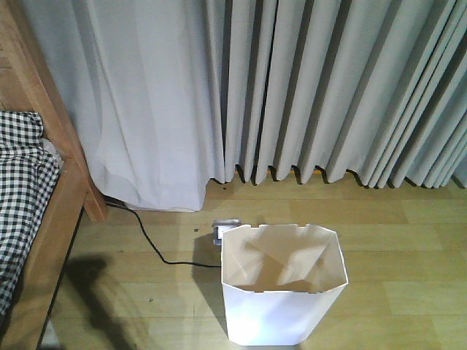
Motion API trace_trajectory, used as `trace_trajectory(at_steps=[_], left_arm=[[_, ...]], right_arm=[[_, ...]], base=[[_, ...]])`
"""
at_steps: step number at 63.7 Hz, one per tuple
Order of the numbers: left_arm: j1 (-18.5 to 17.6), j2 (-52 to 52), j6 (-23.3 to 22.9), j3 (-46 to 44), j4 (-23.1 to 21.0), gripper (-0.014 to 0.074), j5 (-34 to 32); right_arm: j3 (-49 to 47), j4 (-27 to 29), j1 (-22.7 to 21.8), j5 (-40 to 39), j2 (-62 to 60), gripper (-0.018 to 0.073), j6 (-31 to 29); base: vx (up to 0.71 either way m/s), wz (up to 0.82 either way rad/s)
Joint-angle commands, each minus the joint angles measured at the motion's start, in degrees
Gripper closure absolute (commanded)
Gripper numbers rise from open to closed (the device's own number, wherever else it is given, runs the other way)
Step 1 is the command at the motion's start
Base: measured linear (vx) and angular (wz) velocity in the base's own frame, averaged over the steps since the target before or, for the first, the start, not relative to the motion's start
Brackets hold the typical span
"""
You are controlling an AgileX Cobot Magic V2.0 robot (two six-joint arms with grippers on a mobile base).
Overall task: Move trash bin to bedside with robot
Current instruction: 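Open the right gripper and lift it away from the bin rim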
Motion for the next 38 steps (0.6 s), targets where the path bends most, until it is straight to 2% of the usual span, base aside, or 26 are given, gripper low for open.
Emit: trace_trajectory(at_steps=[1,9,14,19,26,28,38], left_arm=[[-0.32,-0.82,-0.25,1.07,-0.18,0.0602,-3.97],[-0.32,-0.82,-0.25,1.07,-0.18,0.0602,-3.97],[-0.32,-0.82,-0.25,1.07,-0.18,0.0602,-3.97],[-0.32,-0.82,-0.25,1.07,-0.18,0.0602,-3.97],[-0.32,-0.82,-0.25,1.07,-0.18,0.0602,-3.97],[-0.32,-0.82,-0.25,1.07,-0.18,0.0602,-3.97],[-0.32,-0.82,-0.25,1.07,-0.18,0.0602,-3.97]], right_arm=[[1.1,0.58,-0.41,-2.67,-3.78,0.0065,-0.6],[5.14,0.51,-0.41,-2.32,-7.26,0.0073,-0.6],[6.83,0.57,-0.41,-3.16,-7.7,0.0131,-0.6],[6.62,0.57,-0.41,-3.98,-7.7,0.0263,-0.6],[6.62,0.82,-0.41,-3.92,-7.7,0.053,-0.6],[6.62,0.82,-0.41,-3.75,-7.7,0.0576,-0.54],[6.62,0.82,-0.41,-3.81,-7.7,0.057,-0.54]], base=[[0.0,0.0],[0.0,0.0],[0.0,0.0],[0.0,0.0],[0.0,0.0],[0.0,0.0],[0.0,0.0]])
